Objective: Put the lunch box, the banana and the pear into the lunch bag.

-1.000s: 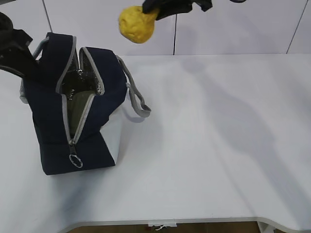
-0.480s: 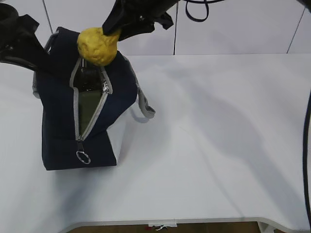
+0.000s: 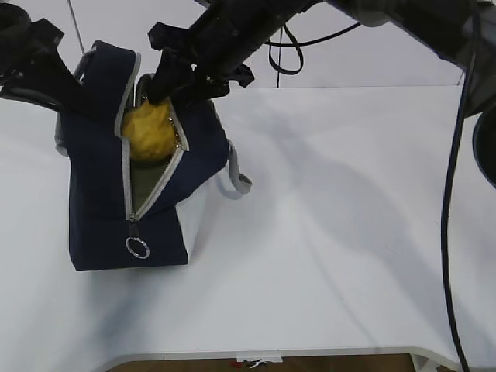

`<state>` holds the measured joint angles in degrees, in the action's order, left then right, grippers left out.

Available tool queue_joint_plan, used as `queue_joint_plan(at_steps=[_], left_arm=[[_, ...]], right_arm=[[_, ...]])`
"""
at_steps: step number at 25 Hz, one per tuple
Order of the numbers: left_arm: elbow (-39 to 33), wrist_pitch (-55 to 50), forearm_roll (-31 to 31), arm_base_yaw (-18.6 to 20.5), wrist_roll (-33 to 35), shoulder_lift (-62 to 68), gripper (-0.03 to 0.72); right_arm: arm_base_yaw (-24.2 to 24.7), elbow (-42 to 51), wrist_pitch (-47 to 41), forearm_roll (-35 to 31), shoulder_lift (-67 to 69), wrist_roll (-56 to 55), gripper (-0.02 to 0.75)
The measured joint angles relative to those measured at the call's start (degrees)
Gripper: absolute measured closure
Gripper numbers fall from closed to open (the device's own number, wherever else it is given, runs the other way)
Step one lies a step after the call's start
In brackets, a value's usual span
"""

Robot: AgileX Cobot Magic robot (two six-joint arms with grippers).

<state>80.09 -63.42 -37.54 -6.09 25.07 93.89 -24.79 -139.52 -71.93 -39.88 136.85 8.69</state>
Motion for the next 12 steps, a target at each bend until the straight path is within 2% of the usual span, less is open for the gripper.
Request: queue_joint_plan(at_steps=[3, 5, 12], left_arm=[[0.0, 0.0, -0.1, 0.0, 0.0, 0.0, 0.671], [0.0, 0.0, 0.1, 0.0, 0.0, 0.0, 0.671], [0.0, 0.0, 1.1, 0.0, 0.0, 0.0, 0.671]], right_arm=[[0.0, 0.0, 0.2, -0.1, 0.0, 0.3, 0.276], [0.0, 0.0, 0.2, 0.3, -0.2, 0.3, 0.223], [0.0, 0.0, 0.2, 11.8, -3.1, 0.4, 0.189]])
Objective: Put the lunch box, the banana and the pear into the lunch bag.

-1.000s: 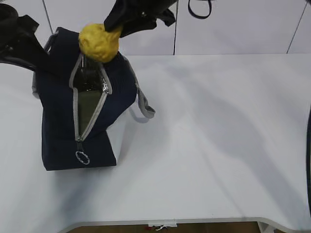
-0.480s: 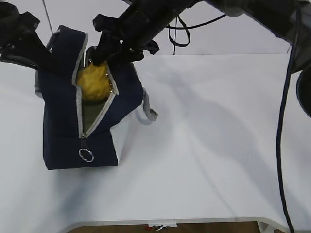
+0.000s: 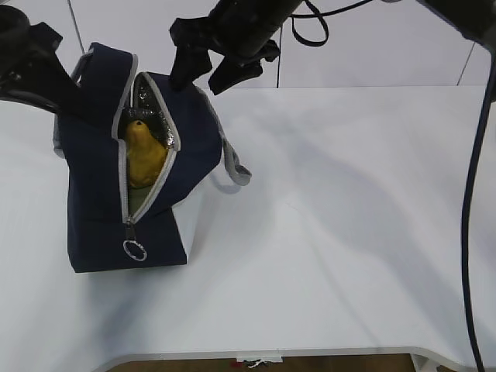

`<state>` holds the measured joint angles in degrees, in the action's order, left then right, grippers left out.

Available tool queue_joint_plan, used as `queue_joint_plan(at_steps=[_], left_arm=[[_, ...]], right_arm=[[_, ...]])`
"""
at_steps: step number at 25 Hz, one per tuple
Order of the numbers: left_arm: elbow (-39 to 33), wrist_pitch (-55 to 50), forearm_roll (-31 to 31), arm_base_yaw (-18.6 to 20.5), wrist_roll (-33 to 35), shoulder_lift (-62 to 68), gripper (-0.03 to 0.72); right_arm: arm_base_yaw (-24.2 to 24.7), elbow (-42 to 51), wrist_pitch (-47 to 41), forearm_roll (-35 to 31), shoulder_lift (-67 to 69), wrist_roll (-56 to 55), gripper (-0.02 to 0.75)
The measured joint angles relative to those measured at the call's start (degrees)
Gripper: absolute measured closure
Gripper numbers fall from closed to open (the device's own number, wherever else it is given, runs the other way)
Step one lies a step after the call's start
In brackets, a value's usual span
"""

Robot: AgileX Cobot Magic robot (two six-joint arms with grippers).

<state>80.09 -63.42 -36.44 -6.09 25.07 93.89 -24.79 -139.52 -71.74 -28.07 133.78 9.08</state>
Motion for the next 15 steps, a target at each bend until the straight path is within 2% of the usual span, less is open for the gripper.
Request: queue_joint_plan(at_steps=[11, 15], left_arm=[[0.0, 0.0, 0.4, 0.0, 0.0, 0.0, 0.671], [0.0, 0.0, 0.5, 0.0, 0.0, 0.0, 0.671]], right_arm=[[0.1, 1.2, 0.0, 1.7, 2.5, 0.0, 0.187], [0.1, 1.8, 0.0, 1.2, 3.1, 0.0, 0.225]])
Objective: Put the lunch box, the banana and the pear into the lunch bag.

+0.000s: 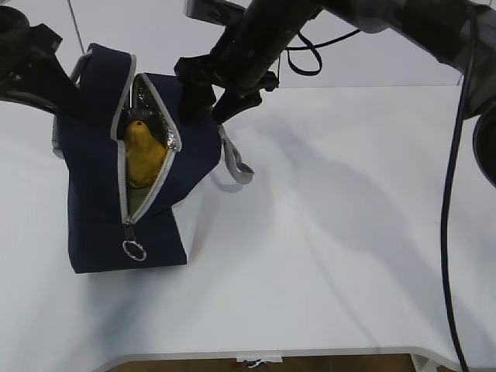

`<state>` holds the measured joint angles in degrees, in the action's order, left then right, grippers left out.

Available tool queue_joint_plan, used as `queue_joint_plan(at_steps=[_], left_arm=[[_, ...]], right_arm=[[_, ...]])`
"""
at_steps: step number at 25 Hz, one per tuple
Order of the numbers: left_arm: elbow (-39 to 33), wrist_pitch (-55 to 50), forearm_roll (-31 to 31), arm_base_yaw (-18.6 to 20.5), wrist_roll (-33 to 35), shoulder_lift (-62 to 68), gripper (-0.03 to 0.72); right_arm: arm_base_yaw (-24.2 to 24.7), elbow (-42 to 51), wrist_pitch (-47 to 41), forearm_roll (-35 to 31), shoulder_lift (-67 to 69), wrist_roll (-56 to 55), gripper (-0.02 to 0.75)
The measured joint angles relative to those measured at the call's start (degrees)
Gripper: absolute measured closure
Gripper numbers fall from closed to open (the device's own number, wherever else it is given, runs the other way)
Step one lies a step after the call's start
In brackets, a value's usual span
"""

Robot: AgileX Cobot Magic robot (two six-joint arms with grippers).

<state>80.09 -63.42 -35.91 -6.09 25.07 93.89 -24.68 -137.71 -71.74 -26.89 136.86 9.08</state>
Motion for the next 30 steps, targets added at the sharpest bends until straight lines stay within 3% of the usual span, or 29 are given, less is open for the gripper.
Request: queue_joint_plan(at_steps=[3, 7, 8, 15, 24, 30], left_arm=[[0.0, 0.0, 0.0, 0.0, 0.0, 0.0, 0.671], [0.0, 0.0, -0.3, 0.0, 0.0, 0.0, 0.671], [0.0, 0.0, -1.1, 0.0, 0.0, 0.0, 0.671], [0.0, -1.0, -11.0, -0.5, 0.0, 0.0, 0.671], [0.0, 2.0, -13.9, -5.7, 0.0, 2.2, 0.671], [0.0, 6.3, -17.8, -8.7, 2.3, 6.9, 0.672]], right_arm=[[0.0, 0.1, 0.0, -0.4, 0.0, 0.0, 0.346], [0.0, 0.1, 0.0, -0.5, 0.0, 0.0, 0.664], [0.0, 0.1, 0.0, -0.3, 0.0, 0.0, 0.705], [0.0, 4.3, 0.0, 8.6, -7.1, -0.6, 0.724], [0.0, 11.1, -1.4, 23.1, -15.6, -5.8, 0.724], [0.0, 11.3, -1.4, 27.4, -16.0, -6.5, 0.724]])
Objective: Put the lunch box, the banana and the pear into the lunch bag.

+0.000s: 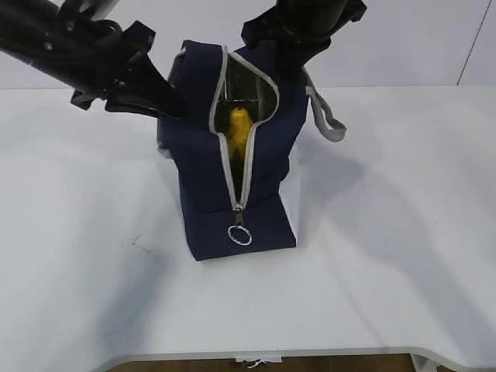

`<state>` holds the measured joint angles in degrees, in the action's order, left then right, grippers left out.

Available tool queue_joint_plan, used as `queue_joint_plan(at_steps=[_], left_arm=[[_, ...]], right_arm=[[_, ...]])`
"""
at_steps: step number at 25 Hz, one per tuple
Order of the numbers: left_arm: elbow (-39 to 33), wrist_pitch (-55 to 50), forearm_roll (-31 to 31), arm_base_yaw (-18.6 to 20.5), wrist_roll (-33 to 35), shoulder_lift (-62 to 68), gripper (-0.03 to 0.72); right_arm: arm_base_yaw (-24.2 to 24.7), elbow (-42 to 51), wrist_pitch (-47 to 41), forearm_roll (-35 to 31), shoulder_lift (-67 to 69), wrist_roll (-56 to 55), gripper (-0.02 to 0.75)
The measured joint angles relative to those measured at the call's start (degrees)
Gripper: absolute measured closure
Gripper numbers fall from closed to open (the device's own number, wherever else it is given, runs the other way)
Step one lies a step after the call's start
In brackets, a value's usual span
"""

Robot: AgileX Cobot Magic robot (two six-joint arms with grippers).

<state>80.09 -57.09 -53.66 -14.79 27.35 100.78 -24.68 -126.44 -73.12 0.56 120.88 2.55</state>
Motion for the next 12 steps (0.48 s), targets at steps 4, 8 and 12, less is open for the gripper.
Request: queue_joint_plan(at_steps=[4, 8, 12], left_arm=[[0.0, 2.3, -3.7, -1.4, 1.0, 2.1, 0.671], [0.0, 2.9, -4.5, -1.7, 1.2, 3.0, 0.654], [0.0, 3.0, -4.5, -1.7, 1.3, 3.2, 0.499]], right_arm=[[0.2, 0.0, 0.0, 3.2, 0.6, -1.6, 0.724], [0.4, 0.0, 0.0, 4.1, 1.0, -3.4, 0.724], [0.4, 0.1, 0.1, 4.2, 1.0, -4.2, 0.642]])
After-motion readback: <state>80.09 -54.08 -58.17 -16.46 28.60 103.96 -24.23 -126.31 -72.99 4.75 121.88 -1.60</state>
